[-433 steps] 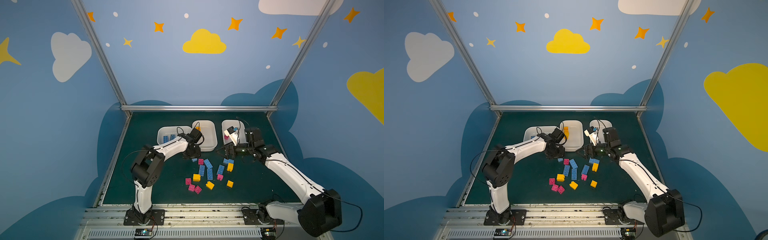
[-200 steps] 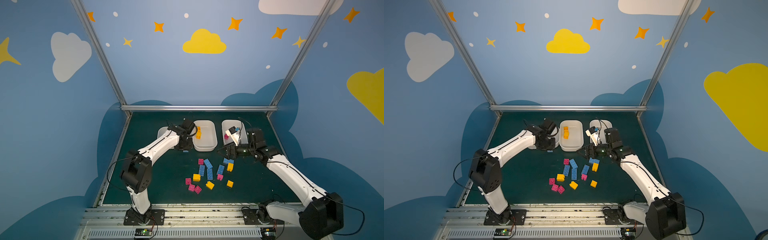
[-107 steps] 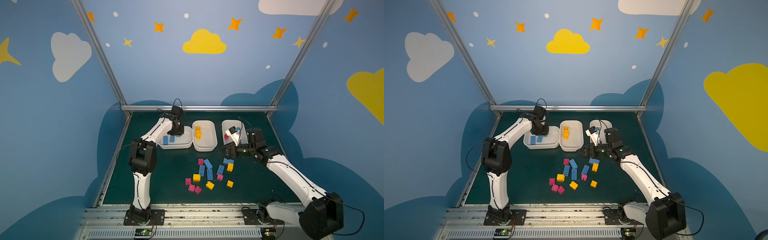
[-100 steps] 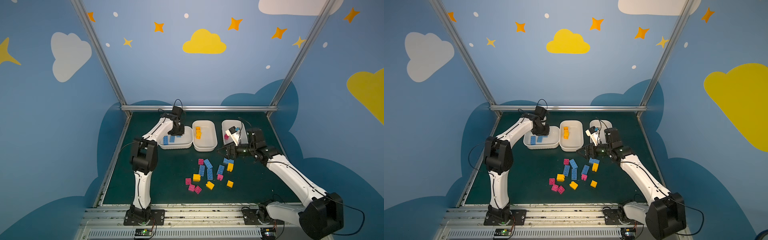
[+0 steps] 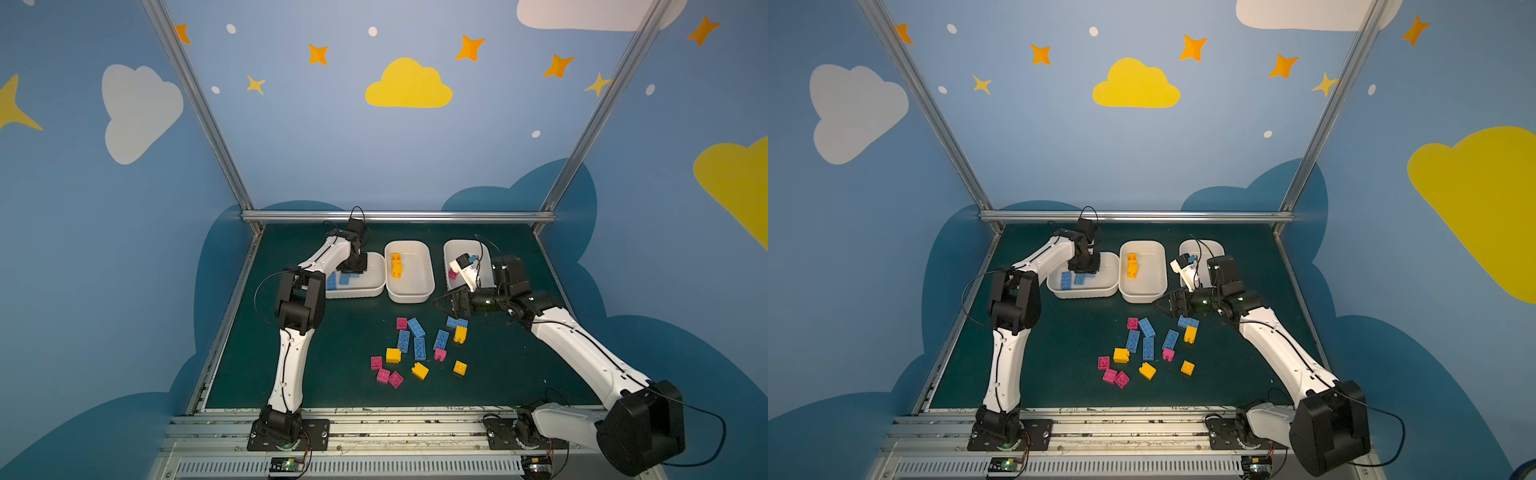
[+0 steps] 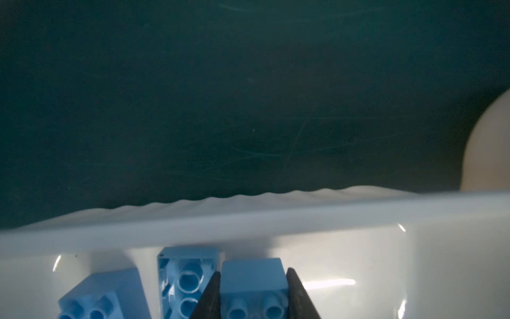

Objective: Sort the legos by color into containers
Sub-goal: 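Carry the blue 2x2 brick into the nearest bin and open the left gripper, then reach the right gripper down into the pile while the left gripper lifts away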

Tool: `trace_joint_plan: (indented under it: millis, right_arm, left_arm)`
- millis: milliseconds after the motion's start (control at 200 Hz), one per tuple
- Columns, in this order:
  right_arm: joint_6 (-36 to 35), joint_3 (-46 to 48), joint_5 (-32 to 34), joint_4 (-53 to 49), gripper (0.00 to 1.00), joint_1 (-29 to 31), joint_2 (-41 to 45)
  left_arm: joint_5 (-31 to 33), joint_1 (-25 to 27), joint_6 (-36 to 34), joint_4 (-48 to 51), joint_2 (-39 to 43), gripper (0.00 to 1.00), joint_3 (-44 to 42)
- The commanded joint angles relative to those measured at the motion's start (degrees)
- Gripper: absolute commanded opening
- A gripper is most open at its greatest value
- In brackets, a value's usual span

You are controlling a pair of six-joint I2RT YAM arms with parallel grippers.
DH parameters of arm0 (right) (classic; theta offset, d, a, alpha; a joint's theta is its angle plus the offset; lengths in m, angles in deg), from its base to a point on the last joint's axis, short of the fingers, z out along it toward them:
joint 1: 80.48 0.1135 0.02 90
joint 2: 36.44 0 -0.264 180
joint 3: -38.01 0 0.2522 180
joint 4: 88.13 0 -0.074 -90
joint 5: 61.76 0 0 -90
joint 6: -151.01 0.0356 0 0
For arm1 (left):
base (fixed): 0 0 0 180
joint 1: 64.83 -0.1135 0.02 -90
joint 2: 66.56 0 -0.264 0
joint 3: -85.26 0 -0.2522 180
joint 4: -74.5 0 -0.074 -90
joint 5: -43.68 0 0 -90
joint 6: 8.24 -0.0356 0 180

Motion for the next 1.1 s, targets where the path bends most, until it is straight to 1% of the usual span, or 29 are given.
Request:
trace_joint_plan:
  millis: [0, 30, 125, 245, 340, 405, 481, 491, 621, 761, 776, 811, 966, 976, 1091]
  right_arm:
    - [-0.5, -1.6, -0.2, -0.6, 0.89, -0.1, -0.5]
    - [-0.5, -1.6, -0.3, -0.6, 0.89, -0.2, -0.5]
    - [-0.7, -1.7, -0.6, -0.7, 0.89, -0.1, -0.5]
    - [-0.7, -2.0, -1.2, -0.8, 0.88, -0.2, -0.6]
    - [-0.9, -2.3, -2.3, -1.2, 0.89, 0.3, -0.8]
    - [-1.6, -2.6, -2.6, -2.1, 0.88, 1.0, -0.8]
    - [-2.2, -2.9, -2.3, -3.0, 0.88, 2.2, -1.0]
    - [-2.2, -2.9, -2.3, -3.1, 0.88, 2.3, -1.0]
    - [-4.8, -3.1, -1.9, -3.9, 0.89, 5.9, -1.0]
    - [-11.5, -4.1, 1.8, -6.6, 0.88, 11.7, -2.7]
    - [-12.3, -4.3, 2.3, -7.0, 0.88, 12.5, -3.0]
    - [-14.3, -4.8, 3.5, -7.6, 0.88, 14.3, -3.8]
    - [-23.2, -6.8, 11.4, -8.3, 0.88, 23.0, -9.3]
    - [-24.8, -6.9, 11.8, -8.3, 0.88, 23.5, -9.7]
    - [-30.3, -7.8, 15.2, -5.6, 0.88, 28.7, -14.4]
  left_arm:
    - [1.3, -0.3, -0.9, 0.8, 1.0, 0.41, 1.5]
    - [1.3, -0.4, -1.0, 1.2, 1.4, 0.45, 1.8]
    - [0.4, -0.4, -1.0, 3.5, 3.2, 0.51, 2.8]
    - [-1.3, -0.4, -1.0, 5.3, 7.6, 0.62, 1.5]
    - [-3.8, -0.5, -1.3, 6.6, 12.2, 0.72, -1.4]
    - [-5.6, -0.4, -2.0, 6.4, 16.2, 0.8, -5.2]
    - [-8.6, -0.5, -3.2, 6.1, 21.0, 0.98, -10.2]
    - [-9.0, -0.5, -3.3, 5.9, 21.6, 0.99, -10.9]
    - [-14.5, -1.2, -6.2, 3.6, 29.7, 1.0, -20.8]
    - [-21.9, -3.6, -9.1, 2.4, 36.7, 1.0, -29.3]
    - [-23.8, -3.9, -9.5, 2.1, 37.4, 1.0, -30.1]
    - [-25.6, -4.6, -10.1, 1.6, 38.9, 1.0, -32.2]
    - [-32.3, -8.1, -12.9, 1.3, 43.2, 1.0, -37.9]
    - [-32.6, -8.2, -13.1, 1.3, 43.5, 1.0, -38.1]
    - [-34.5, -10.8, -13.7, 0.6, 45.5, 1.0, -40.8]
